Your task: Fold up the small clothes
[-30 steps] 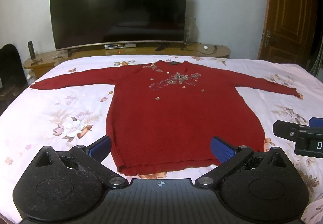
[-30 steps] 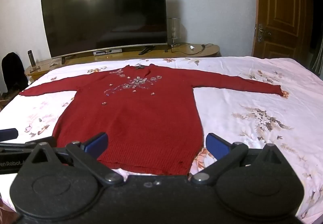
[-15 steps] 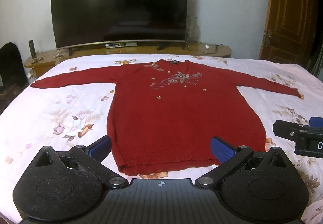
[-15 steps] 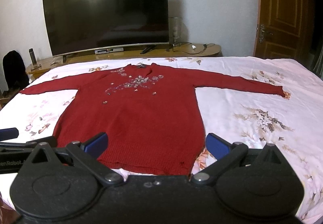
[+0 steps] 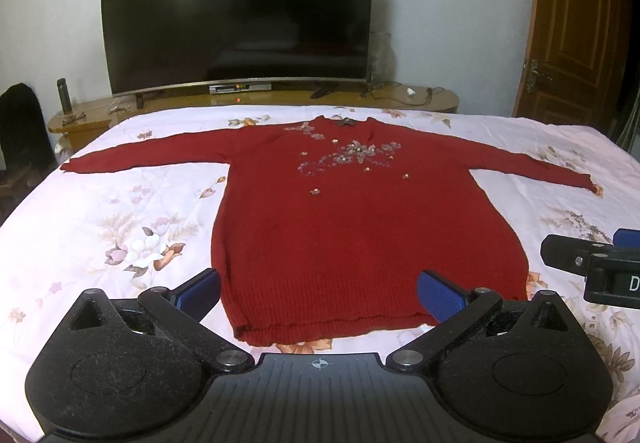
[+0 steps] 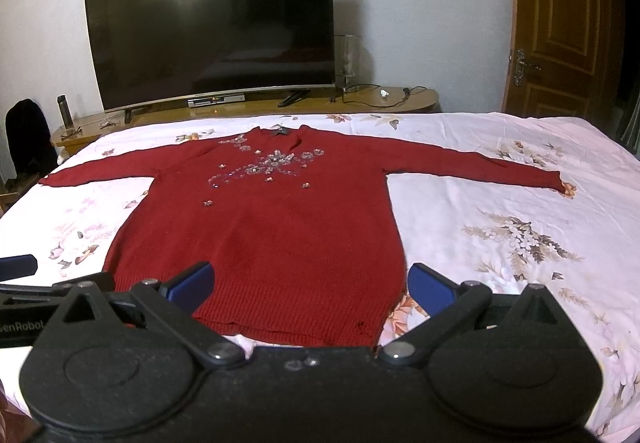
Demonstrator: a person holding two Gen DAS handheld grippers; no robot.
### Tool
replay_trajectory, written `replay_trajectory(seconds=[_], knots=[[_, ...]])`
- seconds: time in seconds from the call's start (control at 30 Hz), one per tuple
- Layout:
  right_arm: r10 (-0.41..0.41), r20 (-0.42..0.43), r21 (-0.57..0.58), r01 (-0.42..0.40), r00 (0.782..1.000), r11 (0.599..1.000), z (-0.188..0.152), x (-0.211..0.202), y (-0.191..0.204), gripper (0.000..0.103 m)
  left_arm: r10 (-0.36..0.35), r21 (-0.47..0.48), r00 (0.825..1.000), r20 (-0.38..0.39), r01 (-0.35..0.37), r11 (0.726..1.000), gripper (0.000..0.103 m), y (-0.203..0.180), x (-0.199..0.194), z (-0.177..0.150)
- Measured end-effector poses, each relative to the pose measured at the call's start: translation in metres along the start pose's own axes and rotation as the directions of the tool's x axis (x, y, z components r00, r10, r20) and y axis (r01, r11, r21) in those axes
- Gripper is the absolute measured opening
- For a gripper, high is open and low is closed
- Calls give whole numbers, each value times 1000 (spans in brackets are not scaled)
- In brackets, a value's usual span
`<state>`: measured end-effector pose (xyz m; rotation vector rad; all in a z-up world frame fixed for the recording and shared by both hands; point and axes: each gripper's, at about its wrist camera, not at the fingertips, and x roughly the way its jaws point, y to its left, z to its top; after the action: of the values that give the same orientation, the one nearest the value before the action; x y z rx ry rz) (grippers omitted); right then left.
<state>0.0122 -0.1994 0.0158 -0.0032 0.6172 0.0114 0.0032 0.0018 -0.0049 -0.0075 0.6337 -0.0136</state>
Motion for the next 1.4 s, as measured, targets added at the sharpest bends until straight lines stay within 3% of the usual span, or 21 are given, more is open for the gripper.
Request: replay_trajectory(seconds=[1.4], knots=[[0, -8, -4, 0, 1000, 1000, 0, 3, 4, 103, -1, -4, 1000, -3, 1, 1000, 103, 3, 1, 0]])
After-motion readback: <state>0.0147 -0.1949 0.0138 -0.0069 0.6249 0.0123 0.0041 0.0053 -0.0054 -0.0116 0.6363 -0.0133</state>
